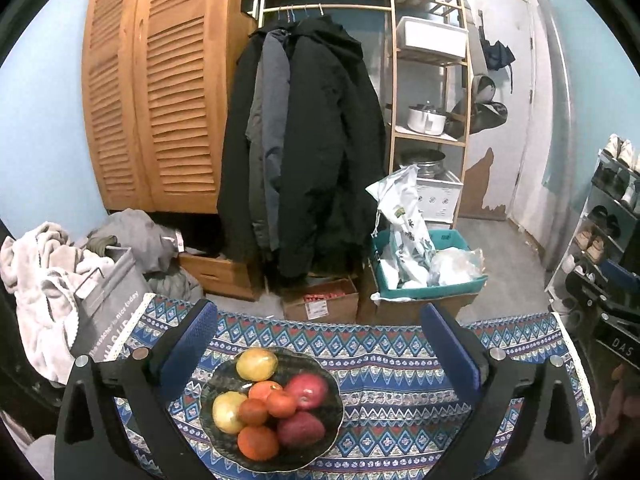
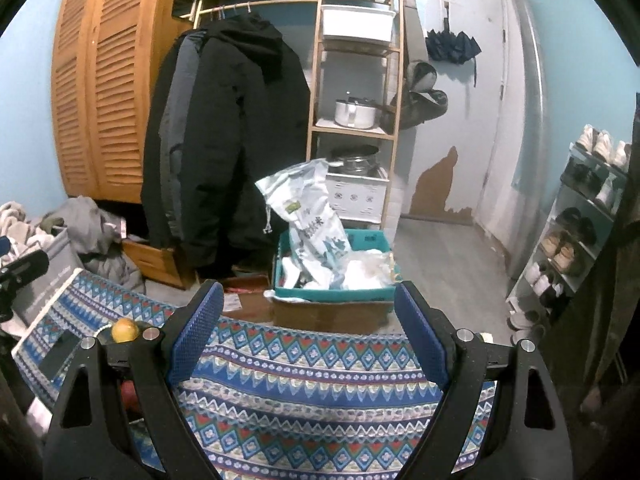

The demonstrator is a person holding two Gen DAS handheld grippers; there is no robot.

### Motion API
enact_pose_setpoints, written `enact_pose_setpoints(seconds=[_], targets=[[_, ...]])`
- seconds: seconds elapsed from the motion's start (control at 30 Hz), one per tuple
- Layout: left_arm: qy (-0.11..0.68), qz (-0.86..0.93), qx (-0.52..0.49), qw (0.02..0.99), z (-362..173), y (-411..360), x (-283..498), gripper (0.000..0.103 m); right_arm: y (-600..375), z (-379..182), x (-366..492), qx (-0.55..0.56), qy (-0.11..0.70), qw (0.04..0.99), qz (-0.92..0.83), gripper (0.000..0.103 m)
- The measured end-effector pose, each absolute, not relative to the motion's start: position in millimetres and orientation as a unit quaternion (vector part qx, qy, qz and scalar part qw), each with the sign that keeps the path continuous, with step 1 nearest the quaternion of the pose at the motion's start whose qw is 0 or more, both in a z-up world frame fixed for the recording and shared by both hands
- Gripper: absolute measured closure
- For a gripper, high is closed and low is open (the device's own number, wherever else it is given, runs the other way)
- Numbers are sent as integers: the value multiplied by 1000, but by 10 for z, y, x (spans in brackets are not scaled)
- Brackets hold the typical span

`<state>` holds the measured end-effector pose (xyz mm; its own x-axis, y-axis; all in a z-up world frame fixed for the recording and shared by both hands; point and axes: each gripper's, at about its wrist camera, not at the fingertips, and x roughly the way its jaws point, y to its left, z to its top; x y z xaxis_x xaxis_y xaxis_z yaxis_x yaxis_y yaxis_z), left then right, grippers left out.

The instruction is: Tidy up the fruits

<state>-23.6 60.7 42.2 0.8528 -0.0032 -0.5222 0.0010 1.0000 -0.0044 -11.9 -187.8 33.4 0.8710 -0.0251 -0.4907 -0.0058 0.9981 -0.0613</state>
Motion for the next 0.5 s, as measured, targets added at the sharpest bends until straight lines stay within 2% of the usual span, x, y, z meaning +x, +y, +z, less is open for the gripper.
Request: enact_pose_setpoints(seconds=[0.5], targets=[[273,-5,6,962,410,501,-209,1,-2002,302,-119,-21,256,966,-11,17]])
